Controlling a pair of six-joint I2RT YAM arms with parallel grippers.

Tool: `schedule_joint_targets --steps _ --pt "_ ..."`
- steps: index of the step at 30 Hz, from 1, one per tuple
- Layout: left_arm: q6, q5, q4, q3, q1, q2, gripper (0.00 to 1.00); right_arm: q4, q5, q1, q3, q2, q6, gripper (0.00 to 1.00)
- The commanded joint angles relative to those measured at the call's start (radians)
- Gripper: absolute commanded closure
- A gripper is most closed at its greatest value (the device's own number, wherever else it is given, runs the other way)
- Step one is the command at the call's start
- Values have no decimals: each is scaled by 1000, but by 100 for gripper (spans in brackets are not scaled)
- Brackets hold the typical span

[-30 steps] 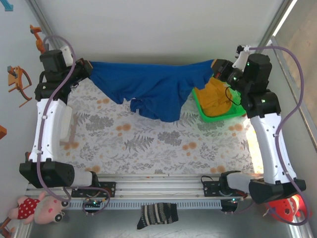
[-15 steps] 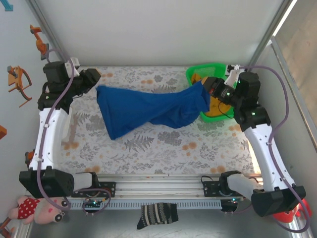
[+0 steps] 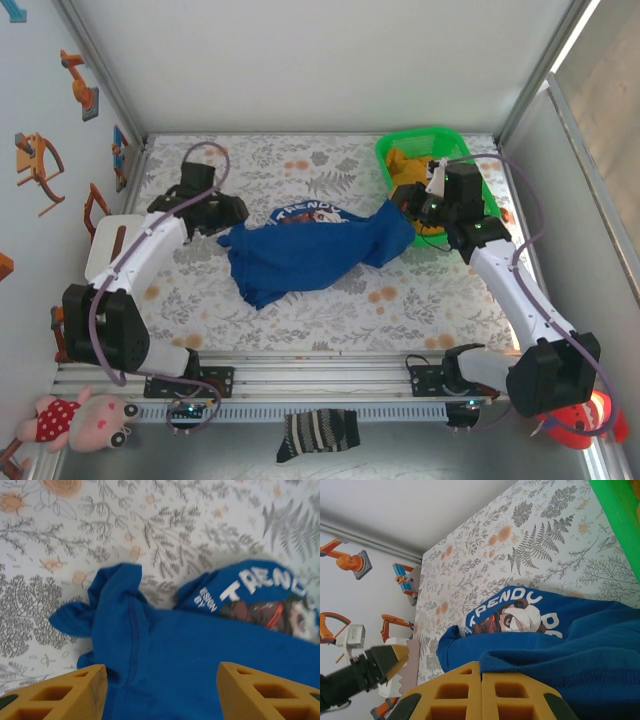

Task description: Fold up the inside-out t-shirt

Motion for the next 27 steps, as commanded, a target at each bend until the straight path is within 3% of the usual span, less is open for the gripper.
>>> schedule_joint_targets --steps 1,6,10,20,27 --pt "4 -222 -49 -64 -75 -17 42 47 14 7 0 4 -23 100" --pt "2 -341 -48 -77 -207 60 46 50 20 9 6 19 -22 100" --pt "11 -415 -26 -35 -262 153 46 49 21 10 10 25 -21 100" --pt "21 -618 -83 85 -275 391 51 16 50 10 15 10 -31 100" --pt "-7 -666 -103 60 -212 394 55 -26 76 9 48 6 -54 100"
